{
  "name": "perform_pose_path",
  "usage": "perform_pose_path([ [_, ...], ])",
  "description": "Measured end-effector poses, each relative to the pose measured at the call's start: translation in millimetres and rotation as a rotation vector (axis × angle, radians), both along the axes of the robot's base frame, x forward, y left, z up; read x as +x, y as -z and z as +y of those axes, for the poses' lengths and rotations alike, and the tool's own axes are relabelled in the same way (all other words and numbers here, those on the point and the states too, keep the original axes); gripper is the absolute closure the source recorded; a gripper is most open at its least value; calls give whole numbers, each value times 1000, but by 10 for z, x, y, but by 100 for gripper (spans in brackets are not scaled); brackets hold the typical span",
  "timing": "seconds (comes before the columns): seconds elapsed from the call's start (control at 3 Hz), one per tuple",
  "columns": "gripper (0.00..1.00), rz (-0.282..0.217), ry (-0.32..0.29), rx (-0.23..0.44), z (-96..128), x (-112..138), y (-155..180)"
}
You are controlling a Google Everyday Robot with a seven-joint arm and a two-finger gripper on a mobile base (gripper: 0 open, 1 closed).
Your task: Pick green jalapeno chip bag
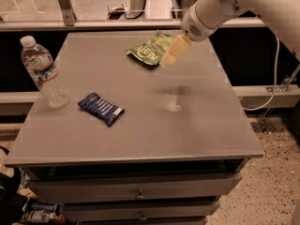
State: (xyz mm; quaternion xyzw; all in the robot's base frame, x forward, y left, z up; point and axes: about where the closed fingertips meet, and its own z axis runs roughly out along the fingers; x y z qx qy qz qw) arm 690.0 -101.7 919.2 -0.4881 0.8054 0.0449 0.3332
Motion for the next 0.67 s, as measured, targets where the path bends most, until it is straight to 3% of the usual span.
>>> perform_pose_path([
  [0.67,0,-31,-37,86,265,437,175],
])
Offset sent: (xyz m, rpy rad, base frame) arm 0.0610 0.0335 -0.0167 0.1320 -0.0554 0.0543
